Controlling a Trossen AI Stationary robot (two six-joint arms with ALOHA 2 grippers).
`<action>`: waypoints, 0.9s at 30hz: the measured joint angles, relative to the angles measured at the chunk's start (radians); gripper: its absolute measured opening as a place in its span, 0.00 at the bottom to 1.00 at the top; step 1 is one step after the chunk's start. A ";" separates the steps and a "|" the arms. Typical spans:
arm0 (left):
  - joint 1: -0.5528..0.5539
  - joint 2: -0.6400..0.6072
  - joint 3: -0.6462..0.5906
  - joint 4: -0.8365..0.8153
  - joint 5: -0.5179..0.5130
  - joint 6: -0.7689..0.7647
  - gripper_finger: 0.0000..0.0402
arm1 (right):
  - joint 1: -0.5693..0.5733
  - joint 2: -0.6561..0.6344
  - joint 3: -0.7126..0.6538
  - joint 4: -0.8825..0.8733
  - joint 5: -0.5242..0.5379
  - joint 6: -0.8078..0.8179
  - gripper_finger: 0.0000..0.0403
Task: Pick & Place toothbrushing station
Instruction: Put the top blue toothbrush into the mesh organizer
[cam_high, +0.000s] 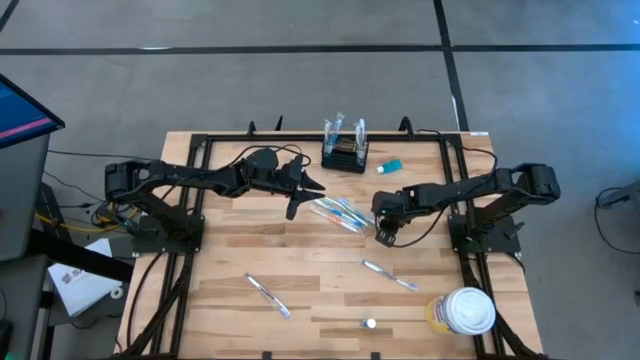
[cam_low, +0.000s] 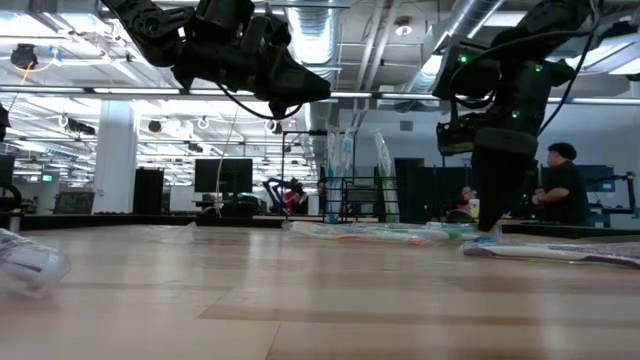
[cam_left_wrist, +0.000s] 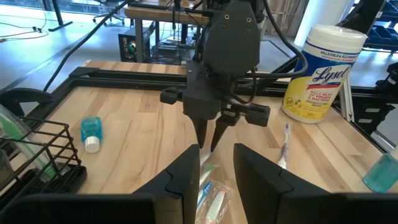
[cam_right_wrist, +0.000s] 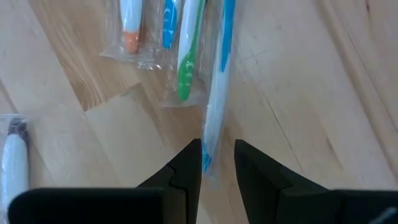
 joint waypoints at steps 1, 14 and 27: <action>0.000 0.000 0.000 0.000 0.000 0.000 0.23 | 0.000 0.000 0.000 0.001 0.000 0.000 0.22; 0.000 0.000 0.000 0.000 0.000 0.000 0.23 | 0.036 0.038 0.000 0.029 0.006 0.000 0.22; 0.001 0.000 0.000 0.000 0.000 0.000 0.23 | 0.038 0.156 0.074 -0.029 0.058 0.000 0.10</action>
